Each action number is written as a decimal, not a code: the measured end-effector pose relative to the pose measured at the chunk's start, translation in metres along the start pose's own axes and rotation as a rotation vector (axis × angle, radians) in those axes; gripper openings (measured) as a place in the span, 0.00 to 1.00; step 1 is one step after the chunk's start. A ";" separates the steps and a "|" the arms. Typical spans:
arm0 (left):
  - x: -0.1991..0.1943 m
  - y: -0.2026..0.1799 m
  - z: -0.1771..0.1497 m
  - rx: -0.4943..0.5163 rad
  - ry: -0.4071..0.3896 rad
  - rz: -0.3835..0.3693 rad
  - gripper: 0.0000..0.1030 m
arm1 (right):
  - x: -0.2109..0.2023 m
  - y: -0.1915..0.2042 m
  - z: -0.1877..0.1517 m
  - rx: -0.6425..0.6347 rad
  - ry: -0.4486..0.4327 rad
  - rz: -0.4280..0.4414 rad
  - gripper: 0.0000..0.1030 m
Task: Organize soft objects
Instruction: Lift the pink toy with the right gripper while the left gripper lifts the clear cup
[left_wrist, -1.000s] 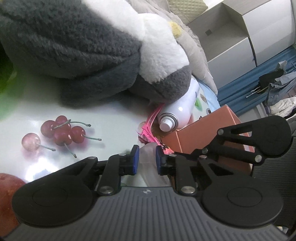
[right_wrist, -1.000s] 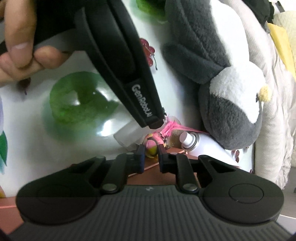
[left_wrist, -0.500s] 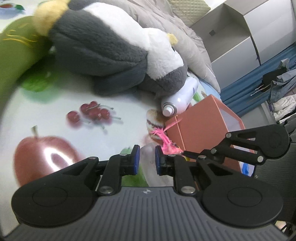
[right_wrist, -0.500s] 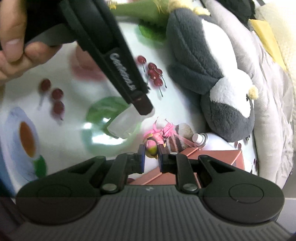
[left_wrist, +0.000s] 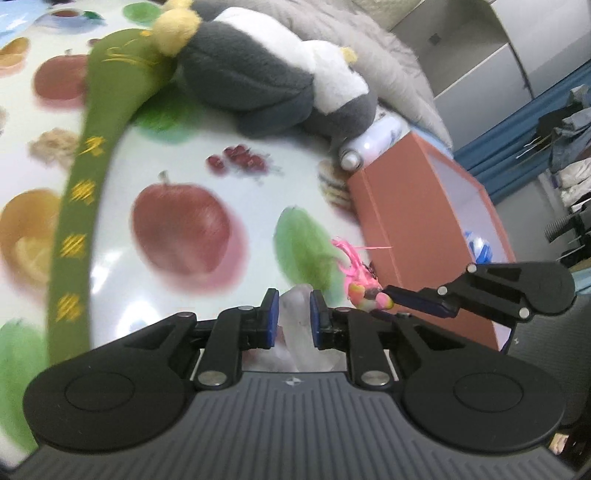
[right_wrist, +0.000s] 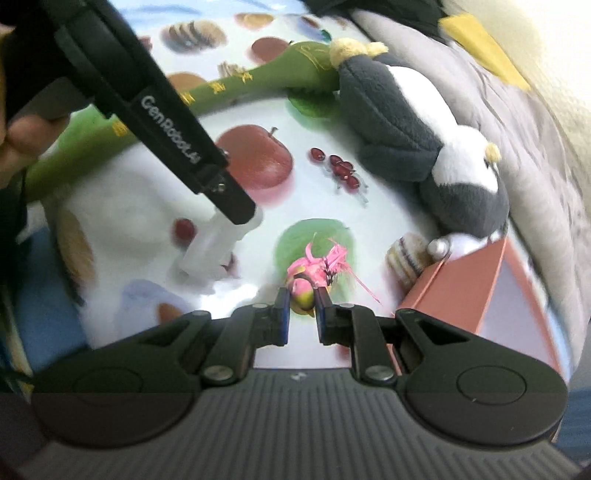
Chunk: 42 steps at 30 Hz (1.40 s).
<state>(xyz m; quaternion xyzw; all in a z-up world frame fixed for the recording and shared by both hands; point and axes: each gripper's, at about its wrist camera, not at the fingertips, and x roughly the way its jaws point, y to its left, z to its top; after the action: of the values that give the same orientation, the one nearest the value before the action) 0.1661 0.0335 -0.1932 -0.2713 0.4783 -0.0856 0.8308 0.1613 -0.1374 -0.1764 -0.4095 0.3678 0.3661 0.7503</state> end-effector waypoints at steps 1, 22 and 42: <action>-0.004 0.001 -0.005 0.005 0.006 0.013 0.20 | -0.001 0.003 -0.002 0.034 -0.010 0.001 0.17; -0.005 -0.002 -0.028 -0.075 -0.047 0.141 0.47 | 0.007 0.003 -0.073 0.867 -0.077 -0.032 0.41; 0.000 -0.011 -0.051 -0.078 -0.102 0.243 0.47 | 0.031 0.005 -0.080 0.918 -0.095 -0.004 0.31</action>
<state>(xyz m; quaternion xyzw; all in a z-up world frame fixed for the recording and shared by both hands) 0.1244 0.0053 -0.2077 -0.2474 0.4676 0.0482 0.8473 0.1516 -0.1986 -0.2359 -0.0183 0.4562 0.1825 0.8708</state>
